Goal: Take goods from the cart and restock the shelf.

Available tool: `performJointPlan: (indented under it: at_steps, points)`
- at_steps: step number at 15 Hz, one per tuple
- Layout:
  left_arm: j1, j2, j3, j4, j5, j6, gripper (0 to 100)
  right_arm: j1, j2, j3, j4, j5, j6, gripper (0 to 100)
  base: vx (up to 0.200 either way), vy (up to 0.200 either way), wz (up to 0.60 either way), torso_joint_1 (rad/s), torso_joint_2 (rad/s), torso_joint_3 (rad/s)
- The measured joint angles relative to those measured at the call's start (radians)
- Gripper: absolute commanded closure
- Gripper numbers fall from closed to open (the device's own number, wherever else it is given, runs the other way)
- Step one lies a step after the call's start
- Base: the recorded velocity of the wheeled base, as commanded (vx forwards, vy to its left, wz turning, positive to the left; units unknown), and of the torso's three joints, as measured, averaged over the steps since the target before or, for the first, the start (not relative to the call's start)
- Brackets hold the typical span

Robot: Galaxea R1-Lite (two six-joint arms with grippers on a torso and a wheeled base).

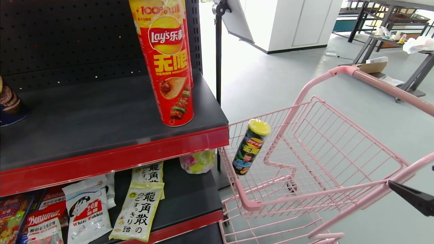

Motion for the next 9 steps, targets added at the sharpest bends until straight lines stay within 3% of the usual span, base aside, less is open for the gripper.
performJointPlan:
  at_steps: [4,9]
  points:
    - [0.0,0.004,0.011,0.001,0.001,-0.001,0,0.118,0.245,-0.07,-0.209,0.072,0.137,0,0.0,0.0,0.0,0.0,0.0,0.0]
    - [0.0,0.033,0.002,-0.007,-0.008,-0.022,0,0.194,0.537,-0.079,-0.447,0.272,0.173,0,0.0,0.0,0.0,0.0,0.0,0.0]
